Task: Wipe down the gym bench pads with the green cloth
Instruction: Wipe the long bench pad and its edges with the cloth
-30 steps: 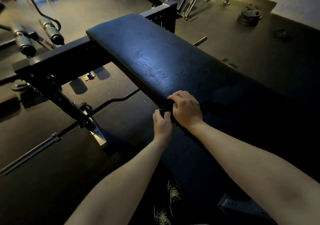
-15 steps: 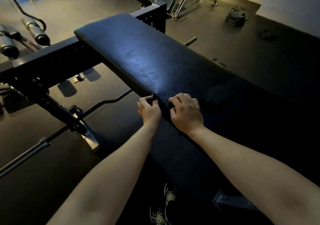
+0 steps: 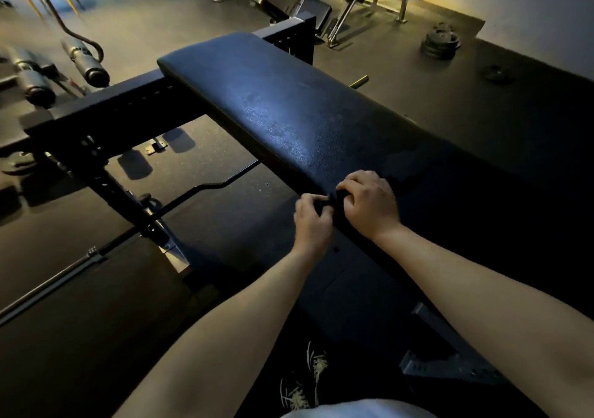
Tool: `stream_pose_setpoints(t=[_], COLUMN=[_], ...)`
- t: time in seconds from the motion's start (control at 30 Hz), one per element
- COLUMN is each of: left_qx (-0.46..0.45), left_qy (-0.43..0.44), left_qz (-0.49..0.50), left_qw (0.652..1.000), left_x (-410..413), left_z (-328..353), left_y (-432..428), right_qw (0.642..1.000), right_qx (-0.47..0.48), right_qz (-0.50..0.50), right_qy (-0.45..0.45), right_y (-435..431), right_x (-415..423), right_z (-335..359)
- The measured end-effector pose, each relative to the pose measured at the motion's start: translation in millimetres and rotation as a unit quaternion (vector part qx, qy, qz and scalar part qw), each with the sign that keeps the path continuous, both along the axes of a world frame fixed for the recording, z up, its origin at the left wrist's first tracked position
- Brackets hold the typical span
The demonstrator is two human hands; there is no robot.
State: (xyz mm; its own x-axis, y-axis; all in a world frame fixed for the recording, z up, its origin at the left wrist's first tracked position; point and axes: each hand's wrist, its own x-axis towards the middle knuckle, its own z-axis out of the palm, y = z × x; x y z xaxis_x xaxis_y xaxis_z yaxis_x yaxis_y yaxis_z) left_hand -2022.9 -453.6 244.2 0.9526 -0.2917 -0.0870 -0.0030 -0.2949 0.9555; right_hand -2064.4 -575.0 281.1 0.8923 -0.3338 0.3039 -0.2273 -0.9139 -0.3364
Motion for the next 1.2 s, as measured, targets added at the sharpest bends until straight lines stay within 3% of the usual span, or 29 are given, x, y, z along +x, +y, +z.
stream_pose_setpoints(t=[0.07, 0.17, 0.23, 0.4, 0.53, 0.77, 0.97, 1.1, 1.2], left_qx=[-0.027, -0.050, -0.053, 0.089, 0.108, 0.100, 0.086, 0.069, 0.047], left_qy=[0.020, 0.049, 0.059, 0.035, 0.015, -0.019, -0.022, -0.040, -0.039], left_qz=[0.080, 0.148, 0.141, 0.103, 0.109, 0.082, 0.079, 0.076, 0.130], left_qw=[0.996, 0.987, 0.987, 0.990, 0.988, 0.991, 0.993, 0.994, 0.990], left_x=[14.0, 44.5, 54.0, 33.5, 24.1, -14.9, -63.0, -71.2, -63.9], left_z=[5.9, 20.6, 26.7, 16.4, 11.9, 12.3, 8.5, 1.2, 2.5], left_y=[3.8, 7.0, 0.3, -28.1, -32.2, -38.4, -42.9, -37.9, -32.2], right_qw=[0.999, 0.998, 0.999, 0.999, 0.996, 0.994, 0.994, 0.995, 0.996], right_qx=[-0.052, -0.048, -0.043, -0.006, 0.053, 0.090, 0.066, 0.046, 0.032], right_qz=[-0.012, -0.011, -0.018, -0.035, -0.062, -0.053, 0.062, 0.091, 0.087], right_qy=[0.009, 0.024, 0.020, -0.003, -0.028, 0.015, 0.063, 0.014, -0.009], right_y=[-5.1, -4.7, -2.8, -1.4, -3.9, -9.0, -29.1, -32.8, -30.5], right_x=[-19.6, -29.7, -28.1, -26.9, -26.3, -28.8, -47.0, -55.2, -56.3], right_z=[-4.8, -10.7, -11.6, -10.2, -9.8, -4.6, -4.0, -11.7, -13.4])
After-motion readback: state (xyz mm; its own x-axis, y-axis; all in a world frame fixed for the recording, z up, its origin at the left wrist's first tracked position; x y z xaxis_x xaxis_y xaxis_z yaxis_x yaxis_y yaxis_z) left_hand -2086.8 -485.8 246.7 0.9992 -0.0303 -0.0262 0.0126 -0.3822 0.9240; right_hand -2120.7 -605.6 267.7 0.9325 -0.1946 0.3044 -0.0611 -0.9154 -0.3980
